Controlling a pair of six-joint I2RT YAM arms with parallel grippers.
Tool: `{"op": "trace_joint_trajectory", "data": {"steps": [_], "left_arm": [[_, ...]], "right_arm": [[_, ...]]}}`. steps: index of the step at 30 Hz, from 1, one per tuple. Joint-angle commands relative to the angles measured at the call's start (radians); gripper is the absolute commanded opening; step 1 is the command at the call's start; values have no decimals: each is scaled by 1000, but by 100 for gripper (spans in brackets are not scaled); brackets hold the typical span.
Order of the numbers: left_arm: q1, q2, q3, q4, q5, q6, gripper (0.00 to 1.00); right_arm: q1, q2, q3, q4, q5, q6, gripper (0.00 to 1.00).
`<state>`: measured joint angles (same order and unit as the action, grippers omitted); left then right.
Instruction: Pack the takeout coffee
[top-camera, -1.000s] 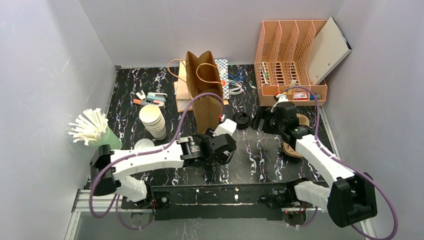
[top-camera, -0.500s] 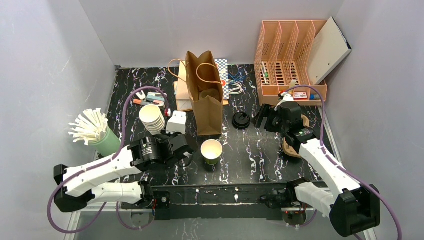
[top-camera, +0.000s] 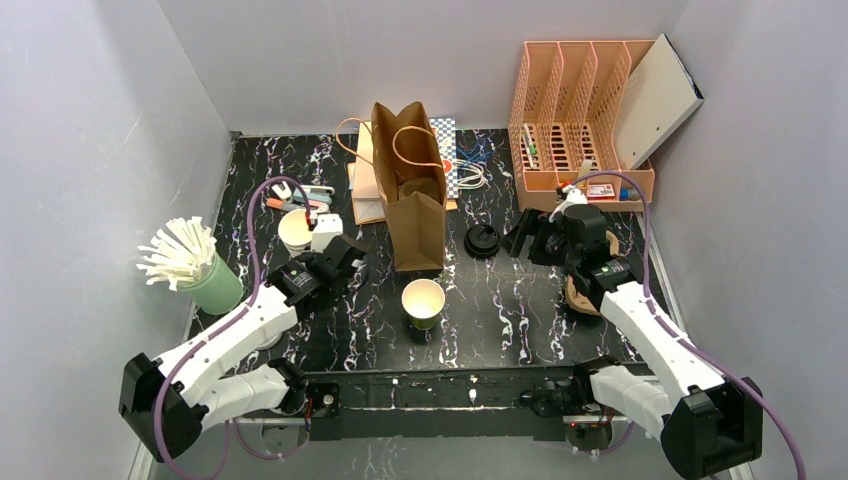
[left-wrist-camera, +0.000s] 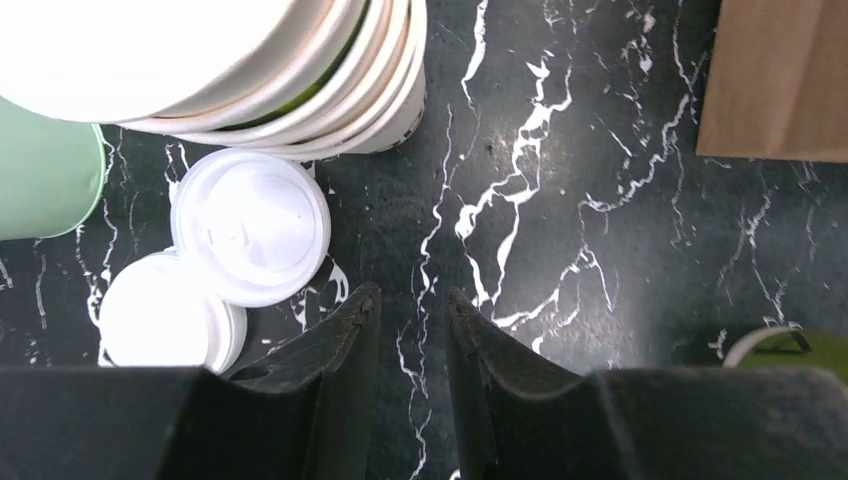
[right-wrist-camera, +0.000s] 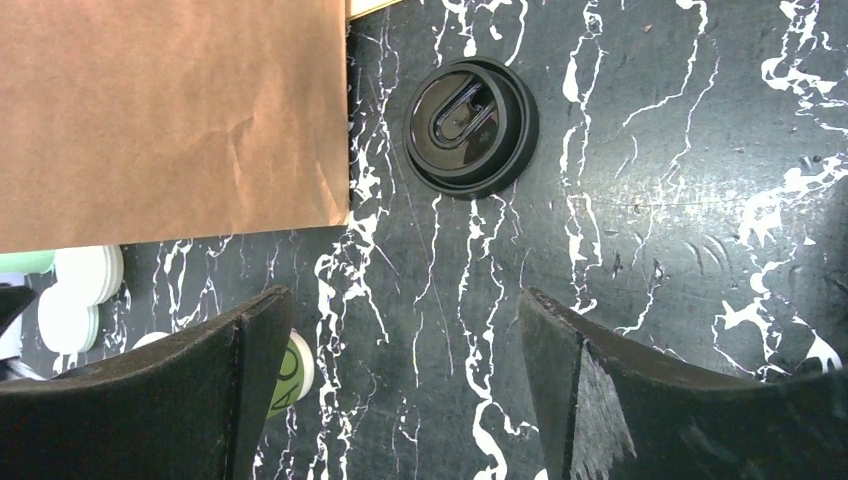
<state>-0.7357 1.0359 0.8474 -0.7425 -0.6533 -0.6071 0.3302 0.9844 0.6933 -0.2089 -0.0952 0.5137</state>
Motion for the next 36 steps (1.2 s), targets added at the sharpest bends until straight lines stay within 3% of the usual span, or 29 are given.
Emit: {"op": "trace_joint_trajectory", "data": {"steps": [1,9,17,26,31,36], "left_arm": [[34,-70,-103,157,-46,-18,28],[33,-220,-214,199,-176,-158,19],[39,-233,-200,-5,-280,-422,29],[132,-363,-324,64,-205,-537,29],[254,-303,-347,122,-121,-532,40],[379,-236,-366,230,4,-493,35]], "right_arm": [[-2,-38,-10,44,-41,15,91],[9,-56,-23,57,-54,17,91],[35,-50,-11,54,-44,13,91],[43,-50,-5,46,-47,12,91],[44,-54,-4,42,-49,12,91],[46,-60,-3,35,-46,12,91]]}}
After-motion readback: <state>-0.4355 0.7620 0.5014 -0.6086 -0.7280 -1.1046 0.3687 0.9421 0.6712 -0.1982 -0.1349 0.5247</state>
